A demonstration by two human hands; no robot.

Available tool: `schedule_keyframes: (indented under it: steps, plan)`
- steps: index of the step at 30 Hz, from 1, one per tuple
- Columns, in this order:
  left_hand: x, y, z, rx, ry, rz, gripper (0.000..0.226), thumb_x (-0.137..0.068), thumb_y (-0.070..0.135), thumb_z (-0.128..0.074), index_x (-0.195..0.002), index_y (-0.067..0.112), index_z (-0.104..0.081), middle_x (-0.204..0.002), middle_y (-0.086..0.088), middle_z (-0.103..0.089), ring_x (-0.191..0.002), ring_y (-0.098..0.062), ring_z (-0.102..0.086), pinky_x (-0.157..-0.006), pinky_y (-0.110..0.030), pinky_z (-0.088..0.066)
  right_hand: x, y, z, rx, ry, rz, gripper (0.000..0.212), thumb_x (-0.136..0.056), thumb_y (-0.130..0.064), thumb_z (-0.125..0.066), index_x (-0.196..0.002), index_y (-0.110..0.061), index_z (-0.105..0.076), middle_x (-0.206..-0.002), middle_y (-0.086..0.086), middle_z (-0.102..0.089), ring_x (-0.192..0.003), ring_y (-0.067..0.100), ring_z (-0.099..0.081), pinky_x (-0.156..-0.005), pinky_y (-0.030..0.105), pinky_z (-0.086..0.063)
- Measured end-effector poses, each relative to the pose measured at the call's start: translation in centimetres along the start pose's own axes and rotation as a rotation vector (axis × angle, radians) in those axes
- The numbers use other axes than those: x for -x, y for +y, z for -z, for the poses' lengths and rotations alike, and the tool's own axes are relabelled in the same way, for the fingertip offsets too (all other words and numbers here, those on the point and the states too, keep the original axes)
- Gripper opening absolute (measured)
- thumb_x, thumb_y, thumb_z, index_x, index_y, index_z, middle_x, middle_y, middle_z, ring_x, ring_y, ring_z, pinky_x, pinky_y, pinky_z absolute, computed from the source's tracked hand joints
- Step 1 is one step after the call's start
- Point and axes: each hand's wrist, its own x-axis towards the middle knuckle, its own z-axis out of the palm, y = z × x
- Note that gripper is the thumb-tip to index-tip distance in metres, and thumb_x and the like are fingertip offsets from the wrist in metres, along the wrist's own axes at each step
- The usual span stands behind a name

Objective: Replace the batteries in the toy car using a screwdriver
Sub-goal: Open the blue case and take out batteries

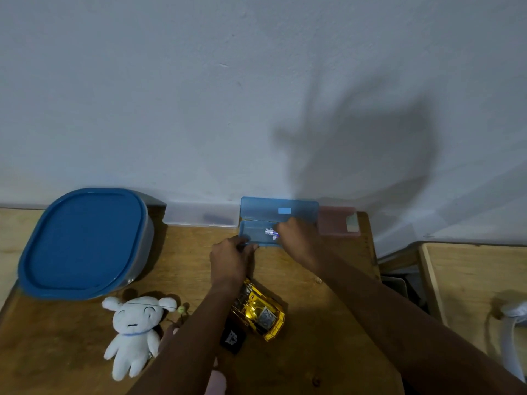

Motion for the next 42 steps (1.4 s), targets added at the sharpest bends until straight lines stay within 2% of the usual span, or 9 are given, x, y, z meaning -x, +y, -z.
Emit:
schedule_keyframes:
  steps: [5,10,18,24,27,31,34,38,42]
  plan:
    - [0.0,0.1,0.1,-0.006,-0.010,0.010,0.031,-0.087,0.032,-0.077,-0.113,0.016,-0.075,-0.106,-0.008,-0.078,-0.095,-0.018,-0.072,-0.083,-0.038,-0.062,-1.0,0.4,0.2,-0.153,-0.018,-0.038,0.009,-0.084,-0.007,-0.064,-0.081,-0.010,-0.071,-0.076,0.005,-0.064,-0.076,0.023,-0.063,-0.051,0.024,-0.030]
    - [-0.1,0.1,0.1,-0.012,0.004,-0.004,0.028,-0.087,0.031,-0.077,-0.111,0.016,-0.077,-0.101,-0.006,-0.078,-0.090,-0.017,-0.072,-0.081,-0.035,-0.061,-1.3,0.6,-0.9,-0.213,0.043,-0.038,0.007,-0.081,-0.017,-0.070,-0.077,-0.011,-0.070,-0.073,0.006,-0.066,-0.074,0.023,-0.063,-0.065,0.032,-0.051]
    - [-0.1,-0.2,-0.1,0.011,0.009,-0.005,0.029,-0.088,0.030,-0.077,-0.112,0.015,-0.076,-0.104,-0.007,-0.078,-0.093,-0.017,-0.071,-0.084,-0.033,-0.059,-0.8,0.5,-1.7,-0.347,0.107,-0.073,0.004,-0.082,-0.020,-0.073,-0.084,-0.016,-0.073,-0.079,0.002,-0.069,-0.077,0.018,-0.064,-0.070,0.034,-0.054]
    - [0.1,-0.5,-0.5,0.066,0.036,-0.003,0.034,-0.087,0.027,-0.077,-0.118,0.015,-0.074,-0.109,-0.007,-0.077,-0.097,-0.016,-0.071,-0.085,-0.029,-0.059,-0.7,0.6,-1.8,-0.483,0.082,-0.076,0.013,-0.089,-0.026,-0.071,-0.097,-0.017,-0.077,-0.089,0.002,-0.073,-0.081,0.016,-0.063,-0.077,0.033,-0.053]
    - [0.4,-0.6,-0.7,0.123,0.058,0.001,0.039,-0.087,0.023,-0.078,-0.123,0.013,-0.070,-0.112,-0.007,-0.076,-0.100,-0.016,-0.071,-0.084,-0.026,-0.058,-0.8,-0.1,-1.4,-0.564,0.188,-0.044,0.013,-0.091,-0.028,-0.068,-0.099,-0.022,-0.075,-0.086,-0.003,-0.073,-0.077,0.014,-0.063,-0.069,0.034,-0.054]
    - [0.5,-0.8,-0.7,0.154,0.067,0.001,0.026,-0.088,0.021,-0.076,-0.113,0.013,-0.073,-0.100,-0.002,-0.077,-0.088,-0.008,-0.070,-0.068,-0.004,-0.046,-1.6,-2.0,-0.8,-0.400,0.254,0.070,0.010,-0.093,-0.026,-0.062,-0.091,-0.022,-0.071,-0.082,-0.001,-0.070,-0.076,0.017,-0.064,-0.066,0.033,-0.052]
    - [0.3,-0.8,-0.6,0.157,0.063,0.005,0.019,-0.090,0.019,-0.074,-0.107,0.013,-0.073,-0.094,0.001,-0.076,-0.085,-0.009,-0.070,-0.066,-0.008,-0.047,-2.1,-2.6,-0.7,-0.160,0.218,0.093,0.016,-0.093,-0.018,-0.059,-0.104,-0.018,-0.070,-0.090,0.005,-0.071,-0.084,0.025,-0.067,-0.069,0.034,-0.052]
    - [0.1,-1.1,-0.6,0.154,0.059,-0.018,0.013,-0.091,0.018,-0.072,-0.103,0.013,-0.073,-0.089,0.002,-0.074,-0.081,-0.008,-0.069,-0.071,-0.026,-0.056,-2.2,-3.2,-0.6,0.044,0.132,0.144,0.024,-0.094,-0.007,-0.053,-0.115,-0.012,-0.064,-0.102,0.010,-0.069,-0.092,0.030,-0.068,-0.071,0.038,-0.052]
    - [-0.1,-1.3,-0.7,0.151,0.058,-0.028,0.010,-0.091,0.018,-0.073,-0.100,0.012,-0.073,-0.087,0.004,-0.073,-0.079,-0.006,-0.068,-0.067,-0.018,-0.052,-2.4,-2.9,-0.8,0.081,0.117,0.179,0.030,-0.095,-0.006,-0.051,-0.123,-0.012,-0.062,-0.108,0.009,-0.069,-0.093,0.030,-0.068,-0.071,0.039,-0.053]
